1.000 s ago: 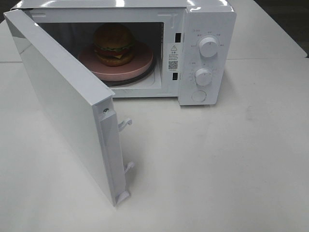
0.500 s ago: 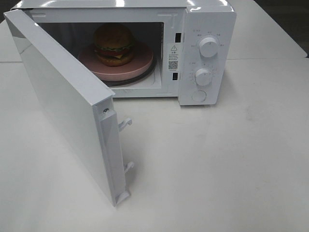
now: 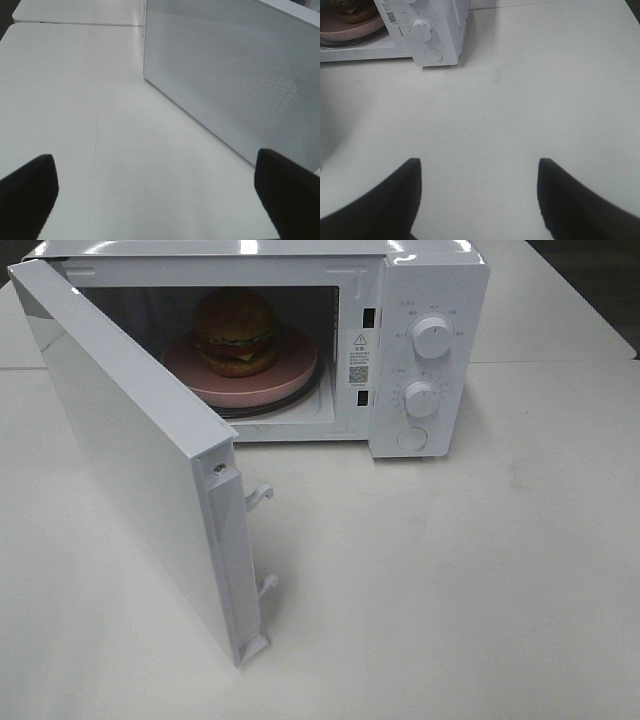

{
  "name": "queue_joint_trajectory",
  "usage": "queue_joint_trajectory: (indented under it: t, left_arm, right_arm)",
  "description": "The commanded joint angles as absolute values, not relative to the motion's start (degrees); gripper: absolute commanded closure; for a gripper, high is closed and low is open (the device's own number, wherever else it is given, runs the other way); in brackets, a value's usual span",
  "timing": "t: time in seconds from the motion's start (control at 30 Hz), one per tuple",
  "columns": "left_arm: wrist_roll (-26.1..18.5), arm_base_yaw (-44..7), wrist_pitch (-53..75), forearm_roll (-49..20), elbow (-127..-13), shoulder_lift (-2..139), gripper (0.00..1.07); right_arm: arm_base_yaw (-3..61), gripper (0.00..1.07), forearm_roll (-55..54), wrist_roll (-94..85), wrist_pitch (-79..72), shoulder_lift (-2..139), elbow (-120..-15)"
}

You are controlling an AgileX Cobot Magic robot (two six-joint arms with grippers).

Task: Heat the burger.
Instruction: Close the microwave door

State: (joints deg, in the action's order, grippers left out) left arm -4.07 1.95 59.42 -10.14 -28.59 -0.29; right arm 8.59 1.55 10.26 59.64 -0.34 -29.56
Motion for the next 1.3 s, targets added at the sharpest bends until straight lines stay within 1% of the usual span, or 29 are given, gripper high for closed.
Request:
queue_joint_trajectory:
  t: [0.03, 1.3]
  left_arm:
    - [-4.1, 1.9, 59.1, -10.1, -28.5, -0.9, 0.07]
    - [-4.1, 1.9, 59.0, -10.6, -28.5, -0.9, 0.07]
  right_arm:
    - [8.3, 0.44, 1.7, 9.7, 59.4, -1.8, -29.5]
    - [8.3, 0.44, 1.7, 10.1, 59.4, -1.8, -29.5]
